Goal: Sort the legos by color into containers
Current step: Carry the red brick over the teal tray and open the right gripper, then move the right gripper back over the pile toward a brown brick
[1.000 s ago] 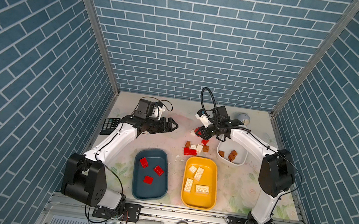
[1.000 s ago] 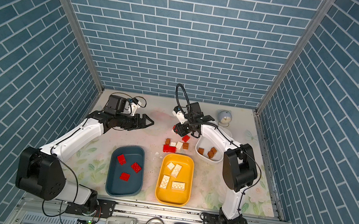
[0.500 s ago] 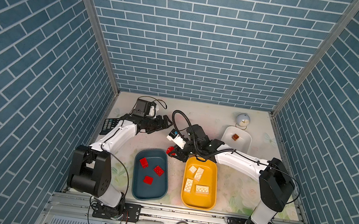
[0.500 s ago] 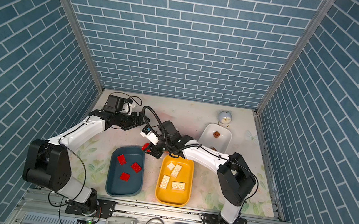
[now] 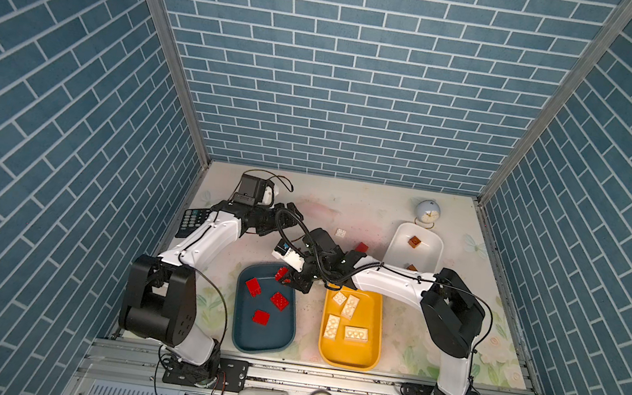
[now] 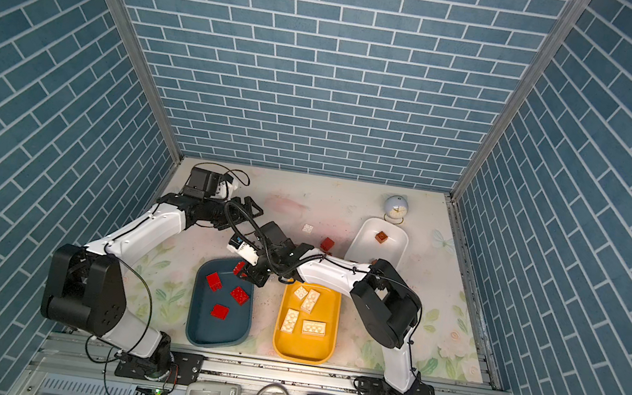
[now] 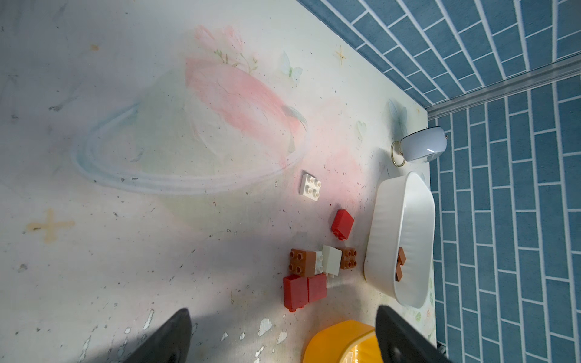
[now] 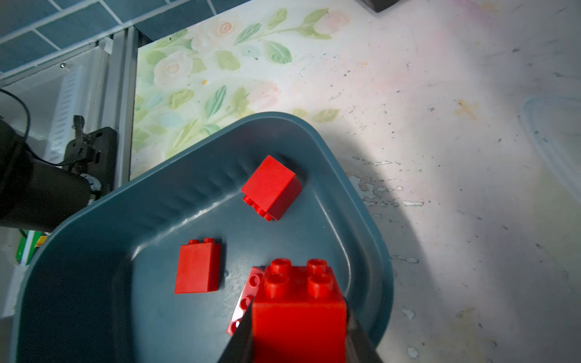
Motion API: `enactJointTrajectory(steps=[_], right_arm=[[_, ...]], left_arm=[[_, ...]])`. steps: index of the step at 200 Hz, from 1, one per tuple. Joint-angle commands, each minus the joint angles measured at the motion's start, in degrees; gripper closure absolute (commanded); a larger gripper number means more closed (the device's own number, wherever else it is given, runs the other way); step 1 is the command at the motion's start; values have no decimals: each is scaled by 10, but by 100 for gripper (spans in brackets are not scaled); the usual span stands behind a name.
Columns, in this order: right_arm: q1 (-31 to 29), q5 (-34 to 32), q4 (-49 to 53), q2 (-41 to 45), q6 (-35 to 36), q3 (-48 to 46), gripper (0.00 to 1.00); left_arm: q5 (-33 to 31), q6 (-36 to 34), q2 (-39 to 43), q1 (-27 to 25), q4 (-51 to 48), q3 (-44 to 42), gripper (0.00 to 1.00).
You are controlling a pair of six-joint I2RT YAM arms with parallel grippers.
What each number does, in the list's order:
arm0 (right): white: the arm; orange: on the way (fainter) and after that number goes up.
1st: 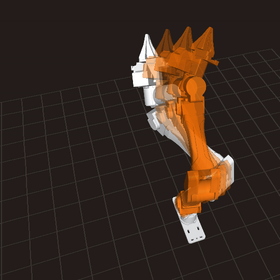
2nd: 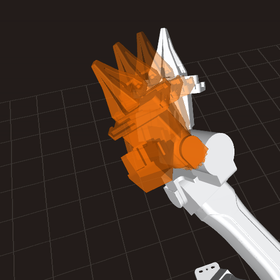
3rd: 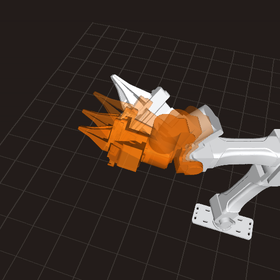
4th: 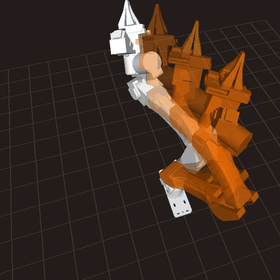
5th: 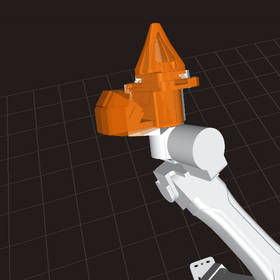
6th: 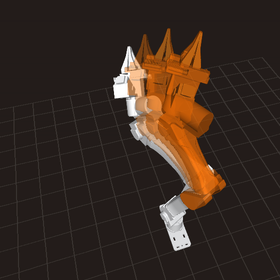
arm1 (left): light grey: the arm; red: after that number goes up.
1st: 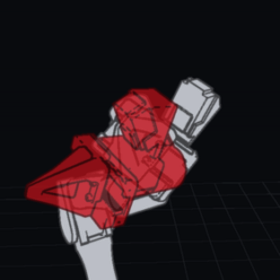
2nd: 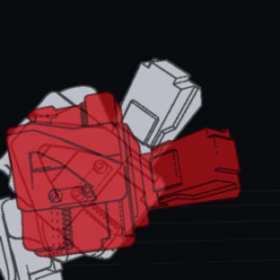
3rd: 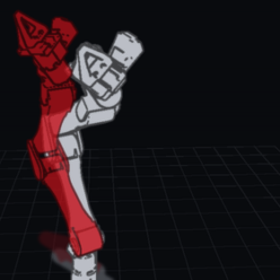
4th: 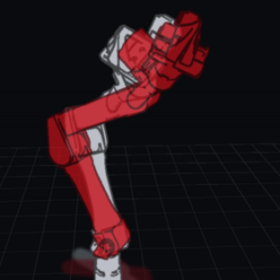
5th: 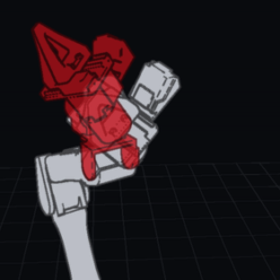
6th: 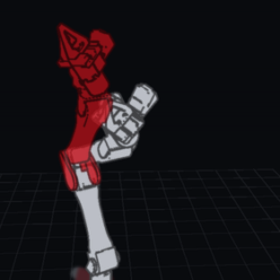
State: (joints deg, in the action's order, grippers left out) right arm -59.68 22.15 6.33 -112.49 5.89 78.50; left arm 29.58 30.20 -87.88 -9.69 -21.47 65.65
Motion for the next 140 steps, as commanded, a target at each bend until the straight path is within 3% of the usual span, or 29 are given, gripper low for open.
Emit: enactJointTrajectory(steps=[1,15,39,66,140], right_arm=[[-1,-21,-6,-8,23,12,72],[0,-22,-6,-5,23,12,70],[0,-26,-10,9,21,6,51],[5,-30,-4,42,20,-4,44],[81,-40,74,160,7,-80,41]], left_arm=[[-6,-5,-7,4,0,4,7],[-5,-7,-9,4,0,3,7],[-3,-5,-13,4,1,3,7],[1,-2,-17,4,4,5,7],[20,1,-22,4,4,11,7]])
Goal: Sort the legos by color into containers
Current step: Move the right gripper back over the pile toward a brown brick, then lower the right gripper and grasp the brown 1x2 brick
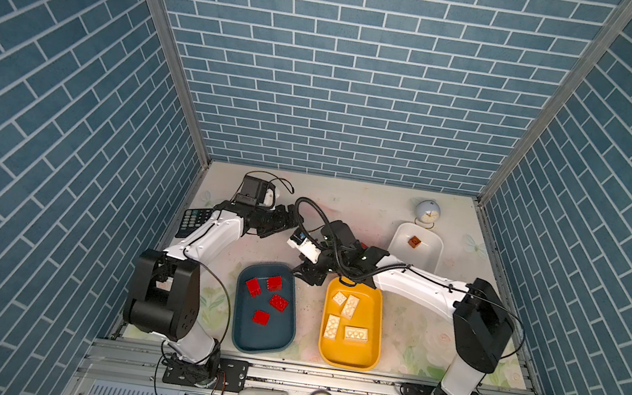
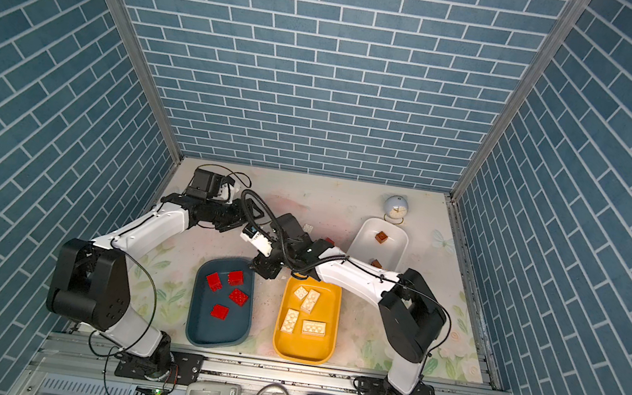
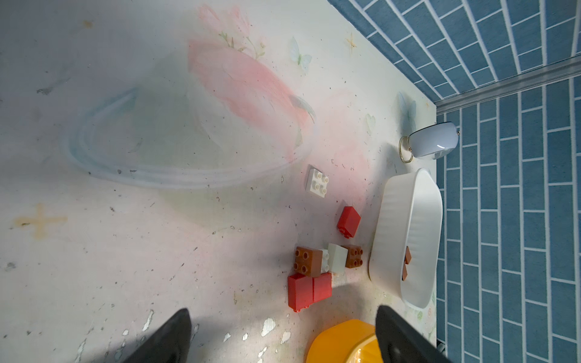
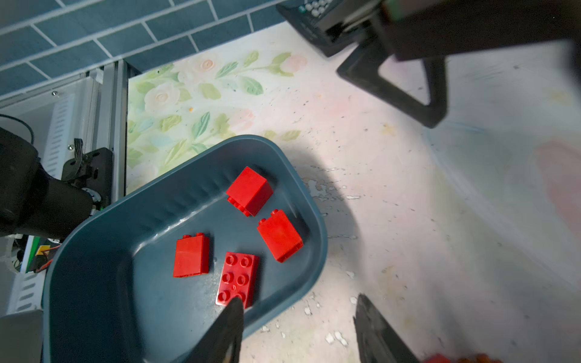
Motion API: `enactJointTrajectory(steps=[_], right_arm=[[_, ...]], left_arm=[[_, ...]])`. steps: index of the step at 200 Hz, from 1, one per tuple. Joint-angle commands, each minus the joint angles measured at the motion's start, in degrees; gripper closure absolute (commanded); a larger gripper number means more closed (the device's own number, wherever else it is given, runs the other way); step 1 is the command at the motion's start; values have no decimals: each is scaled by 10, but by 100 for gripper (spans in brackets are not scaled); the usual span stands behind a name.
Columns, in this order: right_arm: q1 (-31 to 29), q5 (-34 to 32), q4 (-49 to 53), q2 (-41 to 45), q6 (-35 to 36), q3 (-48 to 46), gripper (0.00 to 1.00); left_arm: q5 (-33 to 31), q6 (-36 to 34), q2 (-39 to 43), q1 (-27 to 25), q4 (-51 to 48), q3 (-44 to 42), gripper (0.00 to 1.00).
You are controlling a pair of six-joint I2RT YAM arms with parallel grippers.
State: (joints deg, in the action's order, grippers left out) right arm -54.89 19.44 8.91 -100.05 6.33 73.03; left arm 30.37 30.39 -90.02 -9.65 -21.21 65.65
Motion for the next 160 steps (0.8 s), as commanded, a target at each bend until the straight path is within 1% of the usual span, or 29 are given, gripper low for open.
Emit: enactJointTrajectory(steps=[1,9,18,33,44,60,71,85,100,109,121,137,160], right_arm=[[35,-14,52,36,2,-26,41],[53,-18,77,39,3,-25,41],[78,-19,101,37,-11,-19,39],[111,-10,114,37,-56,-19,40],[122,-12,114,37,-89,-17,40],[126,-21,130,27,-131,-2,40],[127,-39,140,14,-165,11,40],[127,-47,136,0,-203,18,40],[127,-72,119,-16,-274,21,40],[126,-98,130,-35,-315,36,42],[123,-130,143,-58,-351,55,46],[113,-174,143,-80,-369,71,47],[109,-189,161,-129,-389,111,47]], left_arm=[[12,-2,0,3,1,11,7],[12,-2,0,3,0,11,7],[12,-2,0,3,-1,10,7],[12,-1,2,3,-1,7,7],[14,-1,2,3,-1,6,7],[14,-2,4,3,-5,5,7],[14,-2,6,3,-5,5,7],[14,-3,4,3,-7,6,7],[16,-5,3,3,-9,7,6],[16,-4,3,3,-9,6,6],[16,-4,2,3,-9,5,7],[18,-5,2,3,-9,5,7],[18,-4,2,4,-10,6,6]])
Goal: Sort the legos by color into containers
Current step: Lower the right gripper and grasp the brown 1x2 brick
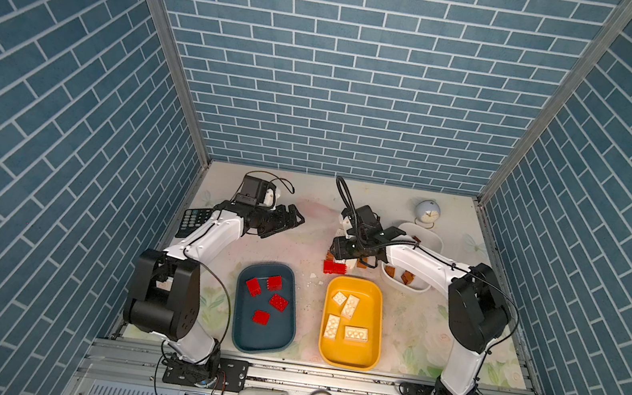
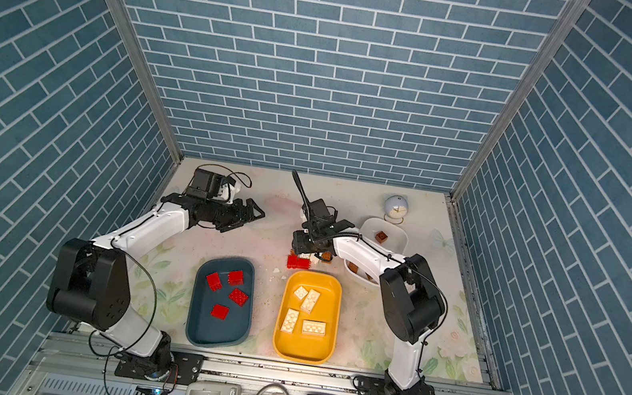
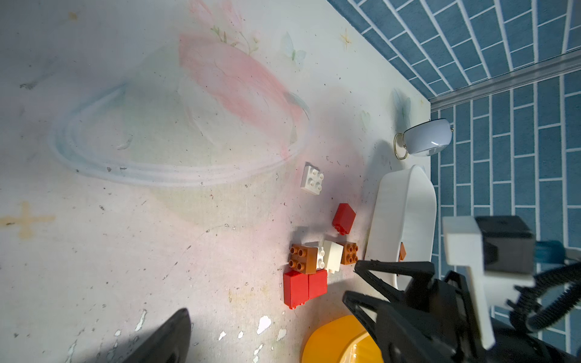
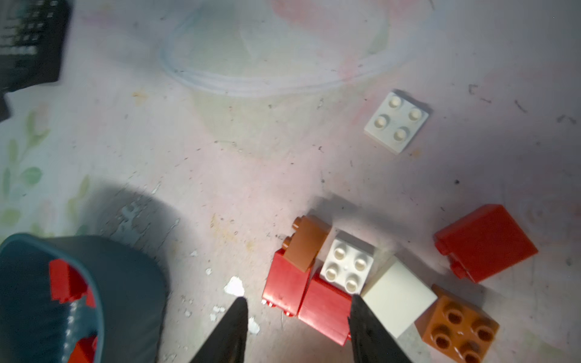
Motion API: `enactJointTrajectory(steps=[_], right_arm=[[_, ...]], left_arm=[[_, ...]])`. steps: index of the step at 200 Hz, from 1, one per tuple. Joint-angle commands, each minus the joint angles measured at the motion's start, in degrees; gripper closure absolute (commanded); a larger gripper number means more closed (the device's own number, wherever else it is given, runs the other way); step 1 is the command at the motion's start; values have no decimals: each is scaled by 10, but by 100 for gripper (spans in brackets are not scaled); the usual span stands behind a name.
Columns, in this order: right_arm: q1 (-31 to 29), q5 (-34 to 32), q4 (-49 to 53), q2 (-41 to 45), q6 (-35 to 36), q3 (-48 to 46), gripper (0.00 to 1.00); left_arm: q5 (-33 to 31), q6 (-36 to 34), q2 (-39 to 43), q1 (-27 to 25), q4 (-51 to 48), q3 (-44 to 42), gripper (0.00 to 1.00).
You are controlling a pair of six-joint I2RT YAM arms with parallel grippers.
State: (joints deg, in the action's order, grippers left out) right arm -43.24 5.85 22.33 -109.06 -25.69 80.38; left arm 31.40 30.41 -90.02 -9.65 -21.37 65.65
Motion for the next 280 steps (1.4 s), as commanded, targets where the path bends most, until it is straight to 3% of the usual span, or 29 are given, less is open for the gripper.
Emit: enactJointTrajectory(steps=[1,108,181,210,242,280], right_arm=[[-8,-54,27,-40,-69,38,47],[-35,-84,75,-148,-54,137,55],[-49,-143,109,-193,-7,176,70],[-49,-150,113,-199,7,181,82],[-47,-144,113,-170,19,169,85],[-21,-136,111,-41,33,111,86]], left_arm=[[8,-5,2,4,-9,6,6],[11,-7,-2,3,-8,2,6],[13,-6,2,3,-4,-9,6],[13,-8,2,3,-7,-8,6],[18,-4,2,3,-3,-7,6],[35,9,4,2,6,-4,5]])
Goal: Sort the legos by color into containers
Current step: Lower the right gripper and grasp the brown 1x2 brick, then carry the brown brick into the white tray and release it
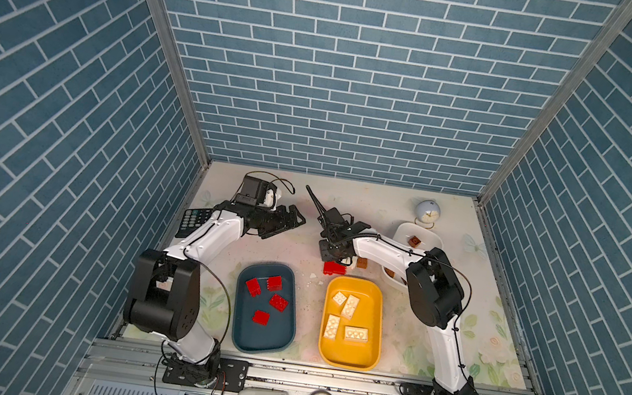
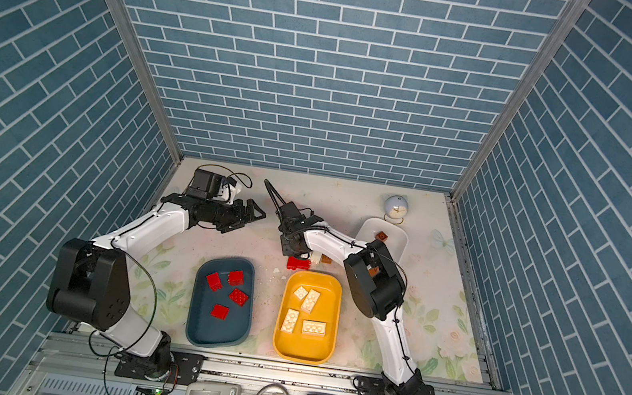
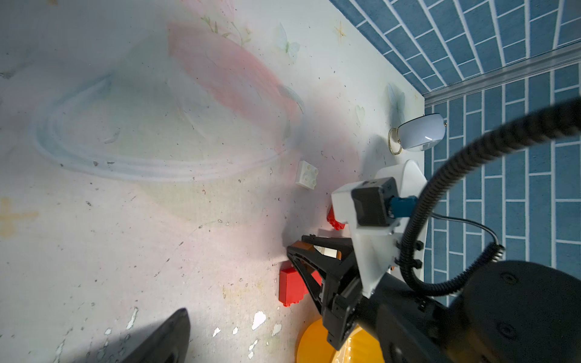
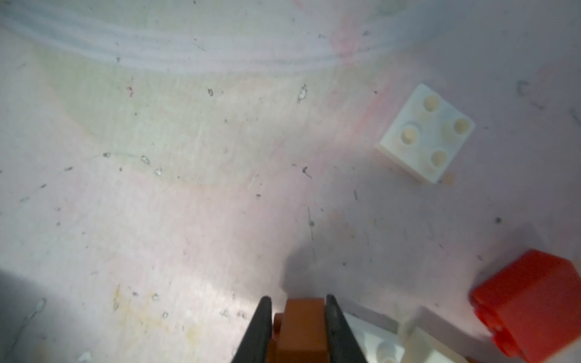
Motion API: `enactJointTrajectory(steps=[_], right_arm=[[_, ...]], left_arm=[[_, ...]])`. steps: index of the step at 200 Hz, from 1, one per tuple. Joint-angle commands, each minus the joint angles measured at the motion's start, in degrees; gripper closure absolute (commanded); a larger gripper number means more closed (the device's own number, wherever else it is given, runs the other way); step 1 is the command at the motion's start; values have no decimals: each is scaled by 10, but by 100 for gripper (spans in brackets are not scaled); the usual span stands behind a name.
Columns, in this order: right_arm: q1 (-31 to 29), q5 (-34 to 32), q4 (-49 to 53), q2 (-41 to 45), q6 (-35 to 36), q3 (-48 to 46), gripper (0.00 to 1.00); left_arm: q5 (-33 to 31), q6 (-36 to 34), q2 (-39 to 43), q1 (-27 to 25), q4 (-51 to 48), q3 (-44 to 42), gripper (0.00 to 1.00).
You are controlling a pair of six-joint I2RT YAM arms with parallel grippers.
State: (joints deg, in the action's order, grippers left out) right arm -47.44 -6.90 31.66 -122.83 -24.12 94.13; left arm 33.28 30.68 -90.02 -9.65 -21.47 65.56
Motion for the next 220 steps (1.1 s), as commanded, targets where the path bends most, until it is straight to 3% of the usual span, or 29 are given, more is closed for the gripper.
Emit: enactJointTrajectory(steps=[1,68,135,193,220], right_arm=[[22,-8,18,100,17,-29,86],[152,-8,31,254,64,-165,87],[274,37,-41,215,67,-185,85],[310,35,-84,127,78,-120,71],[314,45,-79,128,82,-104,55]], left_arm=[[17,7,5,1,7,-2,5],[35,32,12,-18,26,3,2],[45,48,17,-21,39,0,2],[49,58,17,-21,51,3,2],[51,60,18,-21,55,5,1]])
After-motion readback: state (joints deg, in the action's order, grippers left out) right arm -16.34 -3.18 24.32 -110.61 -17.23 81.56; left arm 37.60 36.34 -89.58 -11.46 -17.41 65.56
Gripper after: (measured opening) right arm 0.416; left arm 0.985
